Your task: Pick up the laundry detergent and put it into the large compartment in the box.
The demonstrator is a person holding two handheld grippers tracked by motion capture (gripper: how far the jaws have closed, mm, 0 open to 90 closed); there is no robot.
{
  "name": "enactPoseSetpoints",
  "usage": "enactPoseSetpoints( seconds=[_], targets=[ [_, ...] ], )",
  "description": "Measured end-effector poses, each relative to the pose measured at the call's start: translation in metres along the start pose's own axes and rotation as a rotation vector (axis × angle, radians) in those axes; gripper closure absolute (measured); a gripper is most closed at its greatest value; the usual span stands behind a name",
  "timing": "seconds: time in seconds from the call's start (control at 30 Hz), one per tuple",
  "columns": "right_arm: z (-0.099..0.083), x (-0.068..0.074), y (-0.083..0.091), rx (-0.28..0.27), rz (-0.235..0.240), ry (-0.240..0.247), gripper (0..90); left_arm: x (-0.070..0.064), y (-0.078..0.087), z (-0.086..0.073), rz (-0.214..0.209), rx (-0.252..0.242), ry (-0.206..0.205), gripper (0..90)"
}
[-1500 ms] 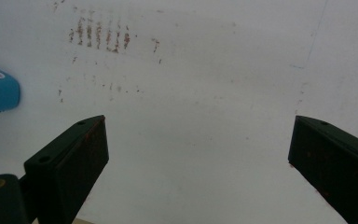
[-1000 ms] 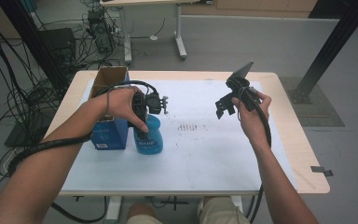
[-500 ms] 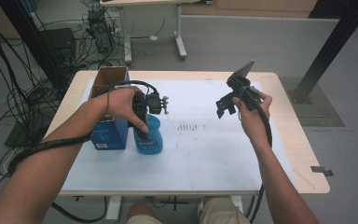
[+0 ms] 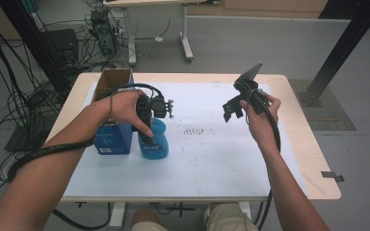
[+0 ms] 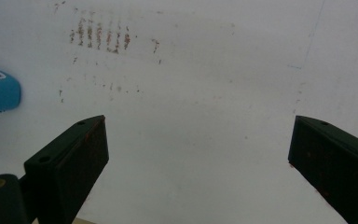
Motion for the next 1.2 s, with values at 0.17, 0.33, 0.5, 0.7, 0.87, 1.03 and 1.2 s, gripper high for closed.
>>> enactPoseSetpoints(
  seconds=[0.17,0.33,0.5,0.7,0.87,1.03,1.2],
  targets=[
    [0.0003,0.0009,0.0003,-0.001,0.0,0.003,4.8,-0.0003,-0.0004,-0.0007,0.002,-0.004,0.001,5.6],
    [0.0,-0.0003,-0.0002,0.0,-0.001,0.002,4.8,-0.0006,-0.0013,-0.0001,0.003,-0.003,0.0,5.6],
    [-0.0003,-0.0015,0.0007,-0.002,0.0,0.0,4.8,-0.0005,-0.0009,0.0006,0.005,-0.005,-0.002,5.7],
    [-0.0003,-0.0016,0.0006,-0.003,0.001,0.0,4.8,-0.001,-0.0005,0.0003,0.011,-0.006,-0.005,6.1],
    [-0.0005,-0.0015,-0.0002,-0.003,0.001,-0.005,4.8,-0.0014,-0.0013,-0.0011,0.015,-0.007,-0.004,7.2],
    [-0.0006,-0.0018,-0.0007,-0.003,0.001,-0.002,4.8,-0.0017,-0.0021,-0.0018,0.02,-0.005,-0.004,9.2],
    [-0.0009,-0.0035,-0.0007,-0.001,0.002,-0.003,4.8,-0.002,-0.0027,-0.002,0.025,-0.005,-0.01,12.3]
  ],
)
Point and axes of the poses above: each handheld gripper's, and its own axes: y roughly backward along the jaws, z roughly out of its top, x roughly to its left, the point moved 3 cm from there along -y, roughly forward along the jaws, and after that the axes turned 2 degrees about -x, right-handed, at the moved point
